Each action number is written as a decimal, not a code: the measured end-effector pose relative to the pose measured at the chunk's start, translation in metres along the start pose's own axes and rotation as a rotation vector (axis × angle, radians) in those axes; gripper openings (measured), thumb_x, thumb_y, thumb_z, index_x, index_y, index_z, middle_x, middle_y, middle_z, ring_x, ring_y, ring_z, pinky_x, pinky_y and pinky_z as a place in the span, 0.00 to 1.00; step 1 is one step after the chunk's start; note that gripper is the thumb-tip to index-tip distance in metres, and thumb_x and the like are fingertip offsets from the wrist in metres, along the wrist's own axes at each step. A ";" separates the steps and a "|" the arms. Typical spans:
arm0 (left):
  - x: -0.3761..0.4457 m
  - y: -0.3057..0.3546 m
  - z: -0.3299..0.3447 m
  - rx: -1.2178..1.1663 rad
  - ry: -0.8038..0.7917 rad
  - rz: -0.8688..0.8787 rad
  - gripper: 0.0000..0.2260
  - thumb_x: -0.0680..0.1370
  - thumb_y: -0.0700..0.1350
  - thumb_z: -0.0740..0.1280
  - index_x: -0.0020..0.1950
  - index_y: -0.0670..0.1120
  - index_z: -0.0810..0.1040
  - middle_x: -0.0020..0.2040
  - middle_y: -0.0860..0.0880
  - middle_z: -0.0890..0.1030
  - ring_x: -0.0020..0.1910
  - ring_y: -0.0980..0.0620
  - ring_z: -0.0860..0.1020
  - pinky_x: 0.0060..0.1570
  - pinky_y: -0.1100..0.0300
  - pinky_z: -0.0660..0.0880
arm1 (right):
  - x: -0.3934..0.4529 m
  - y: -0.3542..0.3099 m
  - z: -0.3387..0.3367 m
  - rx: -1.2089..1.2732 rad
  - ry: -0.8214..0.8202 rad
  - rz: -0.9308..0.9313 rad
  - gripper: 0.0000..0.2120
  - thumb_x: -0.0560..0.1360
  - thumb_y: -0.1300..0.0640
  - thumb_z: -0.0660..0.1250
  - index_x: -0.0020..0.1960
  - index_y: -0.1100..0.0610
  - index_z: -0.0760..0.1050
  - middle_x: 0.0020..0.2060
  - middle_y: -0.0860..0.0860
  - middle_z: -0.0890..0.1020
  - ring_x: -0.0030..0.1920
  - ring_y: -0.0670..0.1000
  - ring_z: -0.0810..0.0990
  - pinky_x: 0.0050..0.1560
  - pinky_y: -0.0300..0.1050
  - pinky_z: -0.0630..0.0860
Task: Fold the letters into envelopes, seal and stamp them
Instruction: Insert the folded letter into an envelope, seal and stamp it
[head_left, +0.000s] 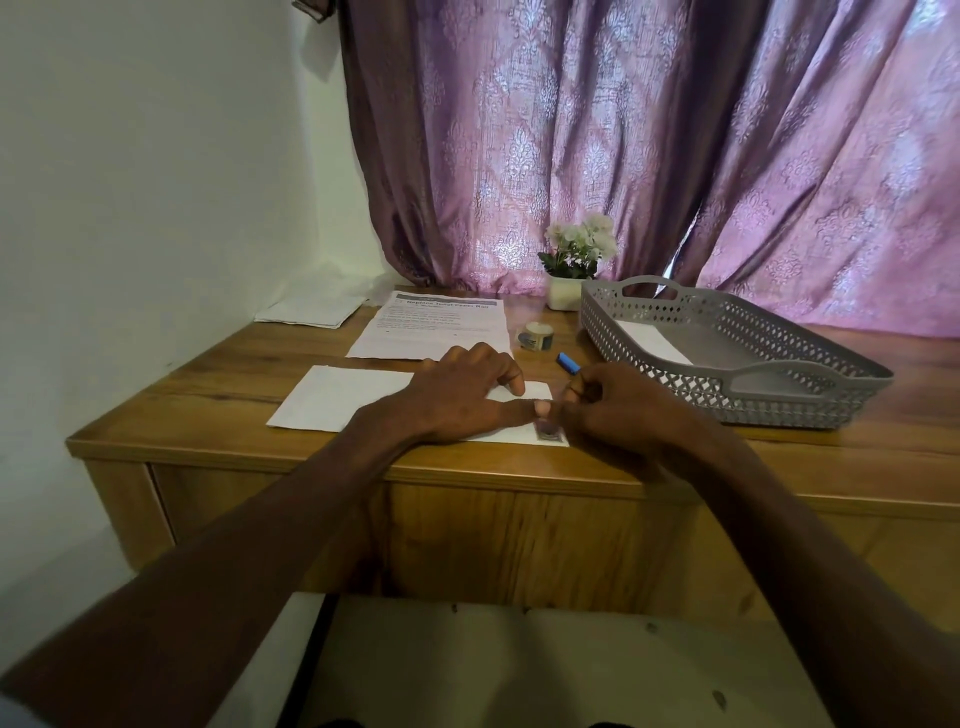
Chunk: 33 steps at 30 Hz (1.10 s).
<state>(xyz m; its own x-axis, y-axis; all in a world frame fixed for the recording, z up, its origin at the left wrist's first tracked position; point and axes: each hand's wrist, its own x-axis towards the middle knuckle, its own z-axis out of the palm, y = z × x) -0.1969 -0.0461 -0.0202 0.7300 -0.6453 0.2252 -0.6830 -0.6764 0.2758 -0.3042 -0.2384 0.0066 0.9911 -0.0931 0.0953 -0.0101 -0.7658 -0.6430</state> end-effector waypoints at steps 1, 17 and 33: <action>0.000 0.000 0.000 0.003 -0.006 -0.003 0.20 0.72 0.75 0.59 0.55 0.65 0.71 0.71 0.55 0.71 0.69 0.49 0.68 0.66 0.41 0.64 | 0.001 0.000 0.003 -0.050 0.030 -0.012 0.15 0.73 0.42 0.76 0.44 0.54 0.80 0.28 0.43 0.83 0.28 0.39 0.79 0.27 0.34 0.71; -0.036 0.021 -0.016 -0.103 0.710 0.039 0.12 0.81 0.53 0.69 0.44 0.47 0.82 0.44 0.49 0.83 0.43 0.52 0.78 0.46 0.52 0.78 | -0.006 -0.015 0.044 -0.245 0.532 -0.014 0.14 0.83 0.49 0.62 0.46 0.55 0.81 0.37 0.50 0.80 0.39 0.52 0.79 0.39 0.44 0.68; -0.131 -0.049 -0.050 0.059 0.498 -0.767 0.26 0.80 0.66 0.64 0.55 0.44 0.84 0.60 0.44 0.83 0.61 0.42 0.79 0.65 0.44 0.73 | -0.007 -0.012 0.051 -0.321 0.500 -0.062 0.14 0.76 0.42 0.69 0.41 0.52 0.78 0.38 0.49 0.82 0.41 0.52 0.80 0.43 0.46 0.74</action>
<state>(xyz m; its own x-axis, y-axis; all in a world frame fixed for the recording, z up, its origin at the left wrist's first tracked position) -0.2578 0.0890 -0.0164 0.9013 0.2064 0.3809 0.0030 -0.8822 0.4708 -0.3043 -0.1965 -0.0251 0.8091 -0.2708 0.5216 -0.0713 -0.9262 -0.3702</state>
